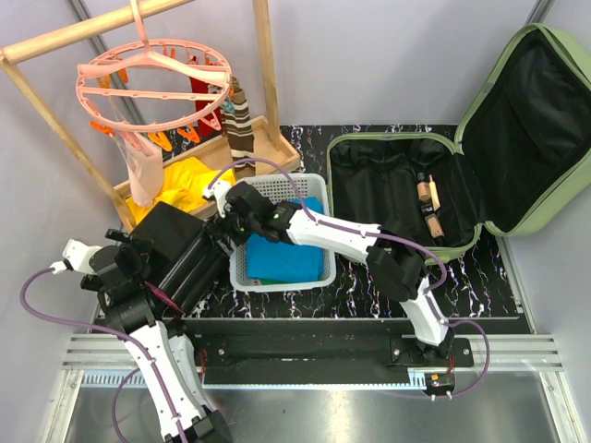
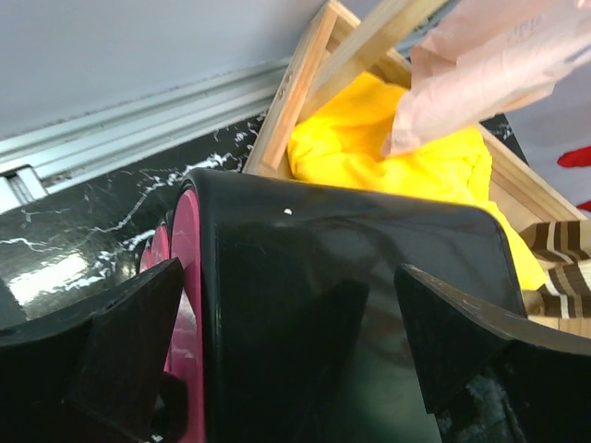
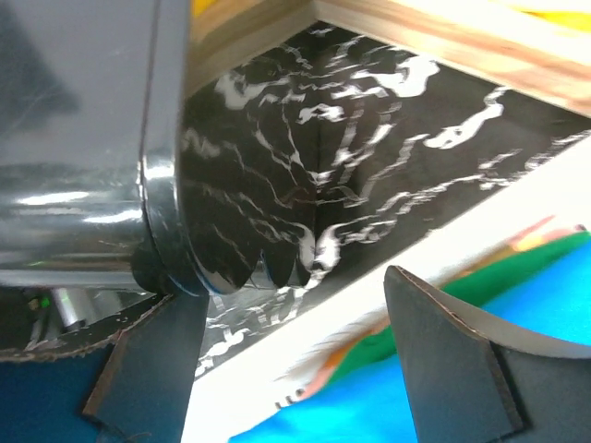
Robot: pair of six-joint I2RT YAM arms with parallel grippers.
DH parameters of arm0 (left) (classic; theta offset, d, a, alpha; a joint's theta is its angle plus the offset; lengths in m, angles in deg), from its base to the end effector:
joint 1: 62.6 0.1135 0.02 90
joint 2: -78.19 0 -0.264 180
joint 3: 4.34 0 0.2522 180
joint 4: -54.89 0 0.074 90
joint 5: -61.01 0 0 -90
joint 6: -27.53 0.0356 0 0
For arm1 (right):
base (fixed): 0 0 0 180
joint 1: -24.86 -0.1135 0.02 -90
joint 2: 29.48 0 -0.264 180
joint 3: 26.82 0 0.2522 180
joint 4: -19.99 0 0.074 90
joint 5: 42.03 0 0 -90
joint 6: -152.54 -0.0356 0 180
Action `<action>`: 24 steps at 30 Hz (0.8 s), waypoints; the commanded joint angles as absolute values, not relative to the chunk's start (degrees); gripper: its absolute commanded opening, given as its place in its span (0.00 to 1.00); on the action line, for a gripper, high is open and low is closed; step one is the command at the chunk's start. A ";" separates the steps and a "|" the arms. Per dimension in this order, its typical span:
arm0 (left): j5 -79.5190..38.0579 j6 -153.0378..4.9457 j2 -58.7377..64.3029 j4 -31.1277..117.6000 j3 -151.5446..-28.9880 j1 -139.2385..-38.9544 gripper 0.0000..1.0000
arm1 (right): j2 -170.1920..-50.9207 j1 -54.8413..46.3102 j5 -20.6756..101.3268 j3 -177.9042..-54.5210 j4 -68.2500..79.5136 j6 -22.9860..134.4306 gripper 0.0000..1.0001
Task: Open, take out, and arrange the luggage
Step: Open the drawer
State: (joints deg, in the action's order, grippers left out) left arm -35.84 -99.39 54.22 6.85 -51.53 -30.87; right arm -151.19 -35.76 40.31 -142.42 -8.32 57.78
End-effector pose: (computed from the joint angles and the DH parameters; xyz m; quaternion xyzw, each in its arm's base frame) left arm 0.0911 0.0613 0.2743 -0.5008 0.6764 0.0259 0.5394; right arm 0.2410 0.4377 0.2495 -0.4410 0.7653 0.3010 0.3596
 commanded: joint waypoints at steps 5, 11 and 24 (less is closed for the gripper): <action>-19.68 -106.50 53.32 2.55 -48.07 -38.07 0.99 | -157.88 -30.25 52.80 -148.50 -0.97 58.67 0.84; -17.66 -105.62 53.14 4.21 -47.98 -39.48 0.99 | -157.80 -29.28 54.03 -149.47 -1.77 59.72 0.85; -12.37 -105.71 53.14 14.58 -43.41 -44.83 0.99 | -147.08 -29.10 52.10 -144.39 -5.99 60.35 0.89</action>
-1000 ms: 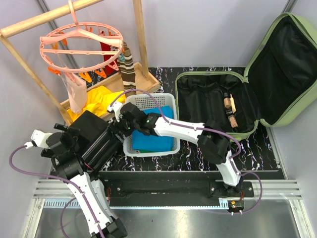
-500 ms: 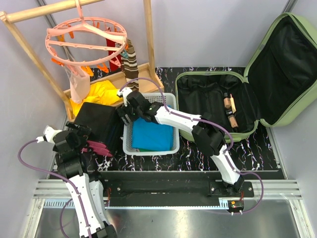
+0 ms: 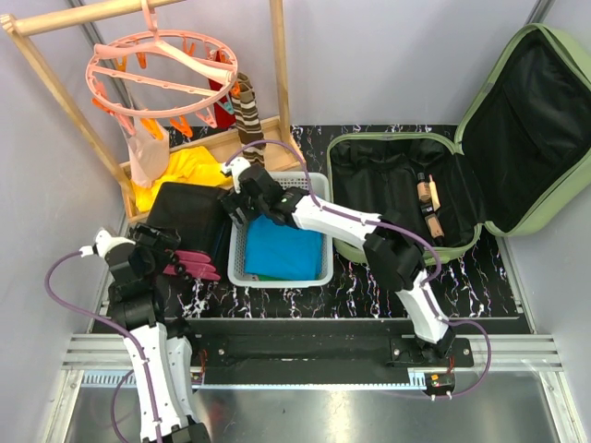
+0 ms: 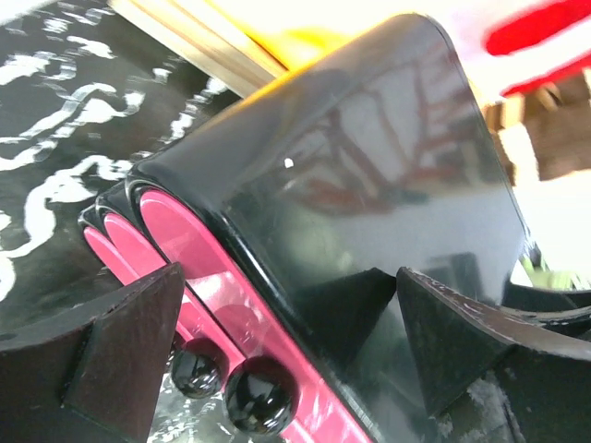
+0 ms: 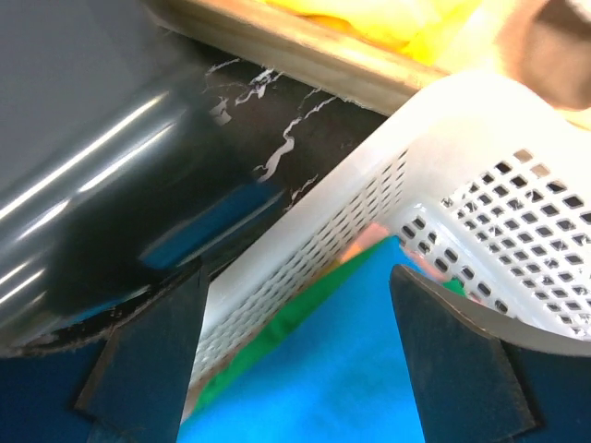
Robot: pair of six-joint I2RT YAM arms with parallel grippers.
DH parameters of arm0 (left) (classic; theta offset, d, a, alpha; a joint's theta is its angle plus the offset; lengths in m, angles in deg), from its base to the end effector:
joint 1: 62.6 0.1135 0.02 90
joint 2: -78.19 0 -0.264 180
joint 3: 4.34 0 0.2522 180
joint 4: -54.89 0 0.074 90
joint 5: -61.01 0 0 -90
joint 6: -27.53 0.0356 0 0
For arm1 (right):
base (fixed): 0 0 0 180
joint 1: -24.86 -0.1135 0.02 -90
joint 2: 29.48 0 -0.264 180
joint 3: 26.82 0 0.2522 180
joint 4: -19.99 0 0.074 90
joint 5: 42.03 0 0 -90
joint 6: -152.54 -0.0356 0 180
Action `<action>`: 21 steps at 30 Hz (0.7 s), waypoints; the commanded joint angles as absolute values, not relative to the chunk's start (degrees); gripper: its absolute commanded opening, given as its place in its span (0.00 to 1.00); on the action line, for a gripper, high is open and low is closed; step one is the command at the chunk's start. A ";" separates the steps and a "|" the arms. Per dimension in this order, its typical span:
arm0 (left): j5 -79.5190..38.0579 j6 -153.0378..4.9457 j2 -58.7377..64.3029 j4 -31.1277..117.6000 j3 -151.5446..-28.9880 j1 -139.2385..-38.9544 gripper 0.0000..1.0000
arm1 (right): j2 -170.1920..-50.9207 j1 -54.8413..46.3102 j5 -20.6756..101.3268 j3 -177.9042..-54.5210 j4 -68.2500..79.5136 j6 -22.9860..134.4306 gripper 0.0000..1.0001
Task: Open, take out, and arrange the luggage
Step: Open the drawer
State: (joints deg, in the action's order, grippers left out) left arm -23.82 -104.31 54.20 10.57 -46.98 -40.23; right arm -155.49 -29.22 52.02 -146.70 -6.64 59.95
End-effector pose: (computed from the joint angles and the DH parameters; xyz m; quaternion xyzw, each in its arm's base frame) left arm 0.1089 0.0413 0.2541 -0.4291 0.7291 -0.1276 0.5177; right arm 0.3060 0.4181 0.2409 -0.3658 0.7975 0.1999 0.4361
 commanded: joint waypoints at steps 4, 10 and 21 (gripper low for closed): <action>-15.10 -107.64 52.88 17.40 -41.56 -51.32 0.99 | -140.58 -29.19 50.17 -138.50 -5.03 57.62 0.89; -19.67 -108.17 51.56 18.89 -43.32 -56.00 0.99 | -133.64 -29.10 48.76 -131.29 -4.67 55.16 0.89; -24.15 -104.04 47.42 21.63 -44.02 -61.28 0.99 | -124.24 -29.02 49.37 -120.92 -2.39 51.82 0.89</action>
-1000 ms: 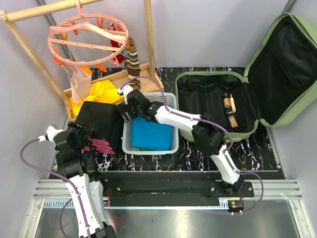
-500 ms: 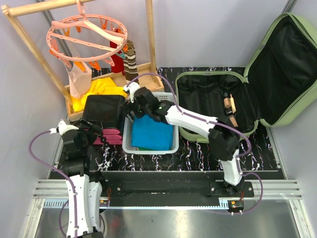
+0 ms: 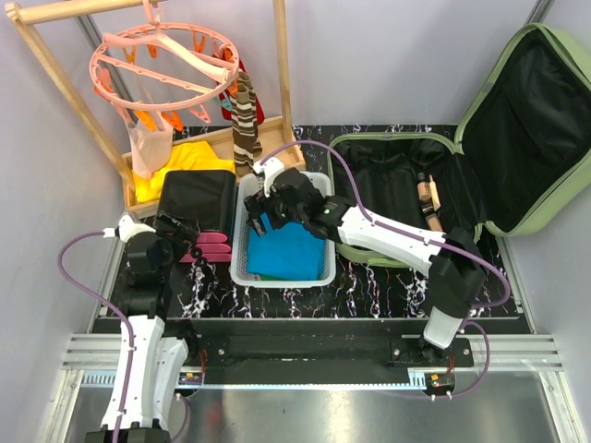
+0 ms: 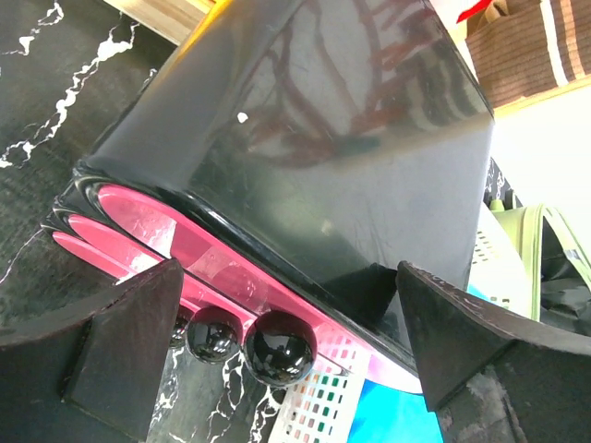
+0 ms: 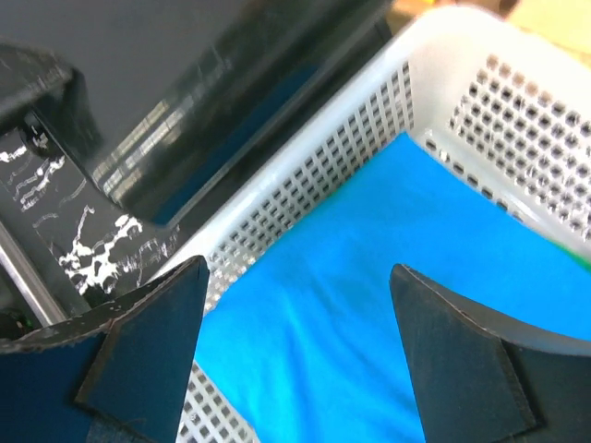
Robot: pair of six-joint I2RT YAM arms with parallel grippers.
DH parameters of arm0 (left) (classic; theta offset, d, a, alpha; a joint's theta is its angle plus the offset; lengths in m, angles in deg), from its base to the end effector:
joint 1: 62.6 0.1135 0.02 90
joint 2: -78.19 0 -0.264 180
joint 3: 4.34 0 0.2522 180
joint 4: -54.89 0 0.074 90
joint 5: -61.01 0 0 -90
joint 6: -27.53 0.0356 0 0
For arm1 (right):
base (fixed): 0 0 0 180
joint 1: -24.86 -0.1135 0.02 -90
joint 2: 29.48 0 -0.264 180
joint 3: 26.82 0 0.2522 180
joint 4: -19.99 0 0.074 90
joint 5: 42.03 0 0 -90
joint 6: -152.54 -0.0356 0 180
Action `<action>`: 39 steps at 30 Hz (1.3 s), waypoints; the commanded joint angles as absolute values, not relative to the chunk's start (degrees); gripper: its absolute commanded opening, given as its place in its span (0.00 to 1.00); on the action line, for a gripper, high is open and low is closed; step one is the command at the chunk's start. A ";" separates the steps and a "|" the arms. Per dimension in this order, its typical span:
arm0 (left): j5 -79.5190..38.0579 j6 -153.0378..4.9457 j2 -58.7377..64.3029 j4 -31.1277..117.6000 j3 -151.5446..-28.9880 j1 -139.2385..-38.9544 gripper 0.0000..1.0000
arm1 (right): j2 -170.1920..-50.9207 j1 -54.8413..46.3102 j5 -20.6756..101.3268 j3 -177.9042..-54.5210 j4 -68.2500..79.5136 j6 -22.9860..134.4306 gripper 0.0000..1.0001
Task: Open, take out, and arrange the luggage
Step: Open the drawer
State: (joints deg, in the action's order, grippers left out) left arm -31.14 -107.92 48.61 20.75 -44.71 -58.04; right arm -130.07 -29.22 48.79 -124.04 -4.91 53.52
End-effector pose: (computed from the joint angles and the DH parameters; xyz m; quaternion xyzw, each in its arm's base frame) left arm 0.1382 0.0124 0.2476 -0.3625 0.7528 -0.1772 0.5202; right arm 0.2449 0.3372 0.3063 -0.3255 0.7943 0.2632 0.4404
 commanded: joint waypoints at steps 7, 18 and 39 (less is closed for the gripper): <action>-24.44 -95.44 43.93 21.87 -48.50 -61.10 0.99 | -115.97 -21.55 45.07 -115.12 -3.36 48.38 0.89; -13.44 -97.53 34.60 36.64 -45.52 -61.19 0.99 | -106.91 -11.71 46.65 -107.12 -5.11 49.62 0.89; -18.62 -97.62 21.41 52.47 -48.68 -61.37 0.99 | -104.01 -11.00 47.44 -103.07 -4.32 48.03 0.89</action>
State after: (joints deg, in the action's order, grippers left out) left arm -25.72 -100.14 24.06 47.94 -47.27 -59.50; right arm -107.30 -11.34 45.99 -103.58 -5.98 48.91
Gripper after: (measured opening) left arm 0.988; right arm 0.894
